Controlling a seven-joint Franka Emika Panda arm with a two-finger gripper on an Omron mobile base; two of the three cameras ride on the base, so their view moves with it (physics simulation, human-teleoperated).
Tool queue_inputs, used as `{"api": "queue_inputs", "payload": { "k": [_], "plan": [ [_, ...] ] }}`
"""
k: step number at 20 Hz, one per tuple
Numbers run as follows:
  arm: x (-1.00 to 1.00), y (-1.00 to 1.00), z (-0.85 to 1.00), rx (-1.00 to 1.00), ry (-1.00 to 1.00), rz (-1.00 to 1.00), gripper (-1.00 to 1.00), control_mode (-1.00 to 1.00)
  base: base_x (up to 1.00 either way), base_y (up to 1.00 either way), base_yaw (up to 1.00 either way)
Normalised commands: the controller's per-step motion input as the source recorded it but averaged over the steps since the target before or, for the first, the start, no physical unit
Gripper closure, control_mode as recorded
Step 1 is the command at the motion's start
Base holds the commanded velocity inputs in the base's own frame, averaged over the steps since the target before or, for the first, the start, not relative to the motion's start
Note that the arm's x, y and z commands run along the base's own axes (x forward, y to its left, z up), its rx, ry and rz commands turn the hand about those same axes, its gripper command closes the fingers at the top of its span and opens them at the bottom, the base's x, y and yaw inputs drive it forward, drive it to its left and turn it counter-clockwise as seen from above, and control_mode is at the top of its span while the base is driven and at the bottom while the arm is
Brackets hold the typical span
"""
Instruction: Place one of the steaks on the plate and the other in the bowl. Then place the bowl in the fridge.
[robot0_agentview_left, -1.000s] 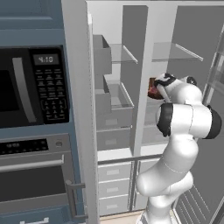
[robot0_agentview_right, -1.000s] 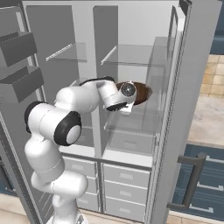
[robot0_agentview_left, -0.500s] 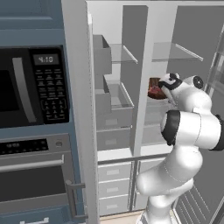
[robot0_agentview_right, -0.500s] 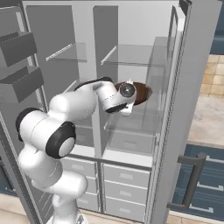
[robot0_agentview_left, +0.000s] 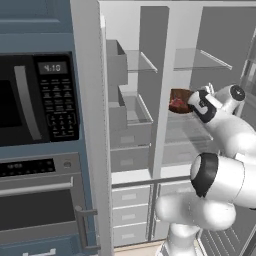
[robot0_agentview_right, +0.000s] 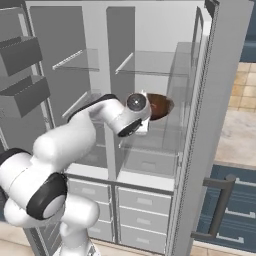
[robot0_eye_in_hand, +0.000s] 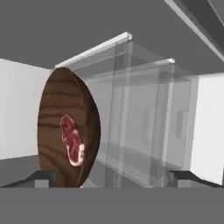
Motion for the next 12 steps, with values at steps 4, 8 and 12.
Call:
{"api": "queue_inputs", "payload": {
  "k": [4,8,12],
  "plan": [
    [-0.79,0.5,0.15,-0.22,0.33,0.0,-1.0,-1.0,0.0,0.0,0.0],
    [-0.76,0.49,0.23,-0.22,0.31,0.0,-1.0,-1.0,0.0,0.0,0.0],
    [-0.64,0.08,0.0,-0.08,0.19,0.19,-1.0,-1.0,0.0,0.0,0.0]
  ]
}}
